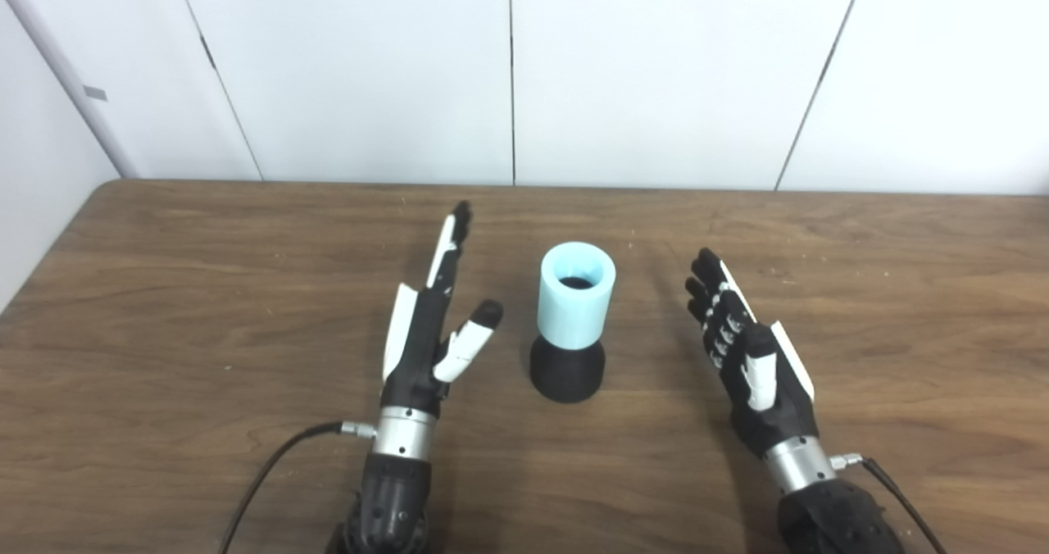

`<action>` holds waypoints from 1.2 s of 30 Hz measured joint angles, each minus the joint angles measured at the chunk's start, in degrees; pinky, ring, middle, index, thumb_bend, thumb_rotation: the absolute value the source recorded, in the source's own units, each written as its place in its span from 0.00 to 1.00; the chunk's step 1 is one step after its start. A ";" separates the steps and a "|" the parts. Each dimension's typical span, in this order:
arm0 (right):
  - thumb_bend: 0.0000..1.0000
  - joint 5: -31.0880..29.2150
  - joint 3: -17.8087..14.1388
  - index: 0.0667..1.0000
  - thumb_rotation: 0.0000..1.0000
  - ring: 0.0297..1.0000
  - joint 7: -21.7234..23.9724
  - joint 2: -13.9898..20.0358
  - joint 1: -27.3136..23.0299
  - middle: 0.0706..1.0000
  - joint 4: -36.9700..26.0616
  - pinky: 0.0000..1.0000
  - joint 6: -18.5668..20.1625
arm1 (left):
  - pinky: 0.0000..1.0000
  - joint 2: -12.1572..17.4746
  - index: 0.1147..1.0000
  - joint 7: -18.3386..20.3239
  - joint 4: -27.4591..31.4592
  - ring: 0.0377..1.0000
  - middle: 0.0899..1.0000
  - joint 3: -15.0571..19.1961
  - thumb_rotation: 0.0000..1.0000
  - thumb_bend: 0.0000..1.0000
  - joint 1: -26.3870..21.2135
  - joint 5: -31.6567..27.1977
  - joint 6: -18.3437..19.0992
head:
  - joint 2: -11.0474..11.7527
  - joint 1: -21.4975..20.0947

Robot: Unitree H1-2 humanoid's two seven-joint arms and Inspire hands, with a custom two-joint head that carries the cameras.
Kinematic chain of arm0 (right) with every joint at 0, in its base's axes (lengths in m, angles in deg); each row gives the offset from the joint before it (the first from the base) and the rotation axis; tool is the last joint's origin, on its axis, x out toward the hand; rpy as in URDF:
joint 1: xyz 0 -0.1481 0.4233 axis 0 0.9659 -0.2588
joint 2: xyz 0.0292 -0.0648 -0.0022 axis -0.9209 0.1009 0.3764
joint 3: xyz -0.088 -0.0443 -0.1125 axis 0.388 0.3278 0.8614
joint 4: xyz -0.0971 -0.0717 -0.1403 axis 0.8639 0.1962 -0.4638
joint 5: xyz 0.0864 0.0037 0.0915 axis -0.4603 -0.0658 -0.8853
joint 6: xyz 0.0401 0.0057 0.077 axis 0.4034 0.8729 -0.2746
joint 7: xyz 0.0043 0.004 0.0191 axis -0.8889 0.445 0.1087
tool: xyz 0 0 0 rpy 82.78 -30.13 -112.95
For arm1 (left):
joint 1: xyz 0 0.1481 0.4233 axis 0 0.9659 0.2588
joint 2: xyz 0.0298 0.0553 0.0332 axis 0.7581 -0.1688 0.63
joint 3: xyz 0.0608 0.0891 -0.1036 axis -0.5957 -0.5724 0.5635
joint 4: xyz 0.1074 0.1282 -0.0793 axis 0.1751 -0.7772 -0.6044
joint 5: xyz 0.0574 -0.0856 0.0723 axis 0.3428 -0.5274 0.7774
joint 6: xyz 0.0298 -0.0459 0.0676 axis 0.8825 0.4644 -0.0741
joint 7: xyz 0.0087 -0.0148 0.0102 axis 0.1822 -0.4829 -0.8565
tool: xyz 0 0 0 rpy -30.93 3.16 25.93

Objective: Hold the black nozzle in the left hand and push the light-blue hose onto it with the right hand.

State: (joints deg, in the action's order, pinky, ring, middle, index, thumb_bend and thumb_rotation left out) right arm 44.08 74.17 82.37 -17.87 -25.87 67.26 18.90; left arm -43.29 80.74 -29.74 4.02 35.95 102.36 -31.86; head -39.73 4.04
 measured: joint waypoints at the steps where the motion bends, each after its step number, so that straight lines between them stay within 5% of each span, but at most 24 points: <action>1: 0.78 0.05 -0.14 1.00 1.00 1.00 -0.21 -0.08 0.03 1.00 0.02 1.00 0.01 | 1.00 0.01 1.00 -0.04 0.13 1.00 1.00 0.22 1.00 0.97 0.02 -0.04 0.80 | -0.09 -0.09; 11: 0.79 0.21 -1.65 1.00 1.00 1.00 -2.71 -2.83 -0.13 1.00 1.79 1.00 0.02 | 1.00 0.09 1.00 -3.63 0.19 1.00 1.00 0.99 1.00 0.93 -0.18 1.01 4.14 | -0.09 -0.70; 25: 0.81 4.80 -1.90 1.00 1.00 1.00 -6.39 -3.13 -0.79 1.00 3.42 1.00 -1.09 | 1.00 1.42 0.97 -1.62 2.52 1.00 0.98 0.64 1.00 0.93 -0.10 -1.89 9.72 | -0.18 -1.41; 36: 0.80 5.89 -2.77 1.00 1.00 1.00 -7.69 -3.04 -1.93 1.00 5.23 1.00 -7.89 | 1.00 1.75 0.96 -1.55 2.36 1.00 0.98 0.60 1.00 0.92 -0.10 -4.27 10.05 | -0.18 -1.67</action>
State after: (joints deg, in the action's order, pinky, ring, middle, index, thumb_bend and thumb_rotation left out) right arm 49.98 71.40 74.68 -20.90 -27.80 72.49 11.02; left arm -41.53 79.19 -27.38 4.63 35.85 98.09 -21.81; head -39.90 2.37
